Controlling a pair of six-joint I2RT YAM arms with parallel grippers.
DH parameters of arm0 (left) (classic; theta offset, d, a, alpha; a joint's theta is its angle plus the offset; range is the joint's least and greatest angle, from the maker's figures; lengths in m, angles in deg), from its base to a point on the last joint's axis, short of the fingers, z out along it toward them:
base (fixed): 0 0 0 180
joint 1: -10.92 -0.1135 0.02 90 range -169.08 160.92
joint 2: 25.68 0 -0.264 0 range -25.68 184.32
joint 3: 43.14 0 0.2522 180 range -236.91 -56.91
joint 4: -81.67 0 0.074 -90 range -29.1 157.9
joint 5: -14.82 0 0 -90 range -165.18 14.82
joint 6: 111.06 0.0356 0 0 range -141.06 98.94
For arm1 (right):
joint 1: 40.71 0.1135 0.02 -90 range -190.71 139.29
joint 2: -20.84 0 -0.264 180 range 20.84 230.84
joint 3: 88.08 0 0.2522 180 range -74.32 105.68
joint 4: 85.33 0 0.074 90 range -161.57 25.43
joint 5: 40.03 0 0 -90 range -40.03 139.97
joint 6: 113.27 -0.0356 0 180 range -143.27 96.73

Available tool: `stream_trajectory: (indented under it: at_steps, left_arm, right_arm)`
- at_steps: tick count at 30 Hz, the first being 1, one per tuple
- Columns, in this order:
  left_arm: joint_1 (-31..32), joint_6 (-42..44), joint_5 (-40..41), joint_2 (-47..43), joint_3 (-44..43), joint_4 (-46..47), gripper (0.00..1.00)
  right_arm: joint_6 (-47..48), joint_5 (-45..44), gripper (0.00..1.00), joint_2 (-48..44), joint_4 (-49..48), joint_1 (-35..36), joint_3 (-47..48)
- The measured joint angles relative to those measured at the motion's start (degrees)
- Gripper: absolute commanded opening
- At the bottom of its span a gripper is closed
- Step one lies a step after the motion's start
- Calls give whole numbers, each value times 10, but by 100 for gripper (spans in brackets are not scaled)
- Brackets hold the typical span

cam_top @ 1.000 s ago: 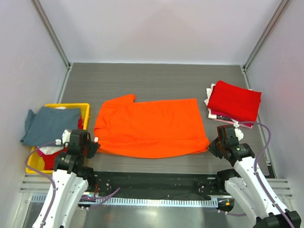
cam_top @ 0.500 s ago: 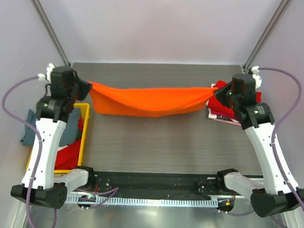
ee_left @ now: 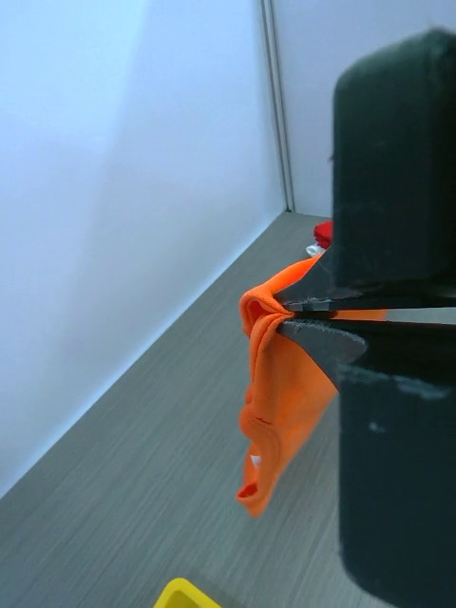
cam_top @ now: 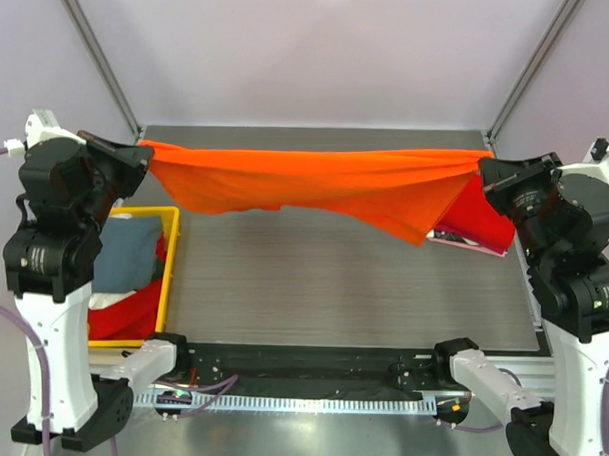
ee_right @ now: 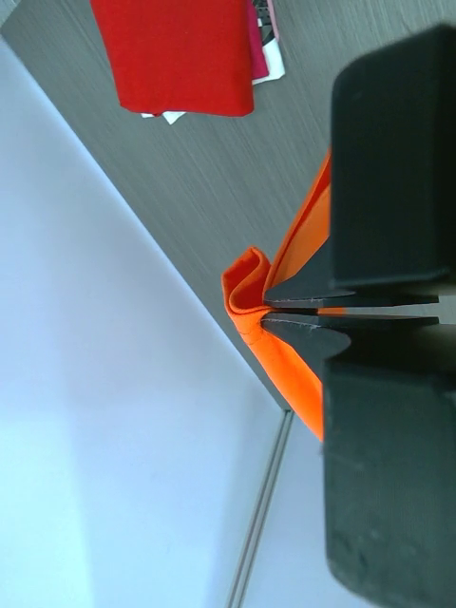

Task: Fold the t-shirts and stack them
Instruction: Fold the tshirt

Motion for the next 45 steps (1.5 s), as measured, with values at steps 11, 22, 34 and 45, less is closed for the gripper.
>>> stream_trajectory:
  at_steps: [11,22,34,45]
  left_arm:
    - [-38,-7,-38,229,-71,38,0]
    - [-112,-110,-190,592,-425,157,1]
    - [-128,-181,-265,605,-184,598,0]
    - [-131,-138,-234,486,468,747,0]
  right_arm:
    - [-3,6,1,185,-30,-7,20]
    - [-63,223,1,553,-90,-133,354]
    - [-107,372,1,632,-317,-166,237]
    - [-99,384,1,622,-457,-173,-200]
